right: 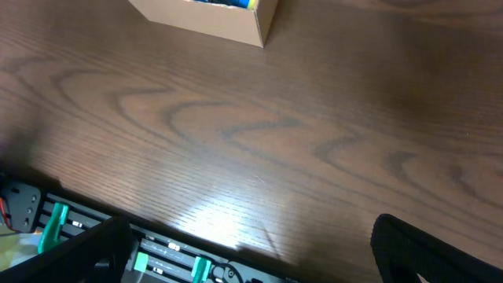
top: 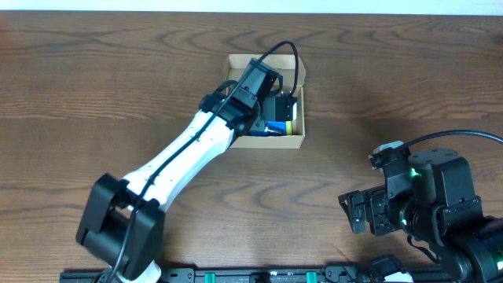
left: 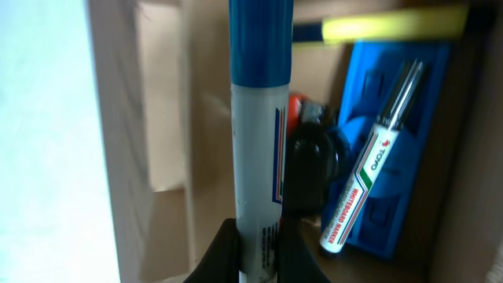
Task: Pack container
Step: 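Carry the blue-capped marker into the box and release it, then raise both grippers to the box's top flaps on either side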
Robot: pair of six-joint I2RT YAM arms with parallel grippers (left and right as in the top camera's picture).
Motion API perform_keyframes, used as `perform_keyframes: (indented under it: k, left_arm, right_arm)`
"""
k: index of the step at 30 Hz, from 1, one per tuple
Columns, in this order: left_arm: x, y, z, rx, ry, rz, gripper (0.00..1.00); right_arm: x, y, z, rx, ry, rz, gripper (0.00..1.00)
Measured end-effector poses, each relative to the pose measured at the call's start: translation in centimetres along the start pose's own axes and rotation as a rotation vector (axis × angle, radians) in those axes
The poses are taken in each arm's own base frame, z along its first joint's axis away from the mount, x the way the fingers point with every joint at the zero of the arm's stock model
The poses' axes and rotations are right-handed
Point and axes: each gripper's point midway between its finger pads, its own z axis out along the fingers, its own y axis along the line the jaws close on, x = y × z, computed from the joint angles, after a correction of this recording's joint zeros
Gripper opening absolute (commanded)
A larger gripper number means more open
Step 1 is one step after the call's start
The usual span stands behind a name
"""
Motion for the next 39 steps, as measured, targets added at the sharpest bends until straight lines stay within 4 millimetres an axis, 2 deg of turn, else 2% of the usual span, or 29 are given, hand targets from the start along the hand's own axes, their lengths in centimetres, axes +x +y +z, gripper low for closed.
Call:
perform_keyframes:
  k: [4,5,6,7,9,11,18,23,25,29,32,35,39]
  left_arm:
    - [1.1,-1.0,1.9,0.026,0.065,0.024,0.06]
    - [1.3,-1.1,2.2,0.031,0.075,0.028,0.10]
    - [1.5,-1.3,2.4,0.035,0.085,0.031,0.36]
    - [1.6,-1.4,2.6,0.040,0.091,0.039,0.44]
    - [1.8,-1.5,2.7,0.041,0.098,0.034,0.49]
    - [1.9,-1.4,2.7,0.036,0.105,0.037,0.63]
    - [2.9,-0.9,2.5,0.000,0.163,-0.027,0.64]
    - [3.3,-0.8,1.1,-0.019,0.191,-0.171,0.75]
    - [3.0,-0.2,-0.3,-0.046,0.175,-0.244,0.75]
    - [2.3,1.7,-5.5,-0.126,0.097,-0.426,0.66]
    - [2.2,2.5,-9.8,-0.157,0.023,-0.549,0.38]
    - [2.8,2.8,-13.0,-0.160,-0.035,-0.655,0.08]
    - [4.2,3.2,-15.2,-0.156,-0.082,-0.818,0.06]
  right_arm:
    - [0.0,0.0,0.0,0.000,0.000,0.000,0.99]
    - [0.0,0.0,0.0,0.000,0.000,0.000,0.99]
    - [0.0,0.0,0.0,0.000,0.000,0.000,0.99]
    - [0.0,0.0,0.0,0.000,0.000,0.000,0.99]
    - [0.0,0.0,0.0,0.000,0.000,0.000,0.99]
    - [0.0,0.0,0.0,0.000,0.000,0.000,0.99]
    - [0.0,0.0,0.0,0.000,0.000,0.000,0.99]
    - [0.0,0.0,0.0,0.000,0.000,0.000,0.99]
    - [0.0,0.0,0.0,0.000,0.000,0.000,0.99]
    - [0.0,0.0,0.0,0.000,0.000,0.000,0.99]
    - [0.0,0.0,0.0,0.000,0.000,0.000,0.99]
    - [0.0,0.0,0.0,0.000,0.000,0.000,0.99]
    - [0.0,0.0,0.0,0.000,0.000,0.000,0.99]
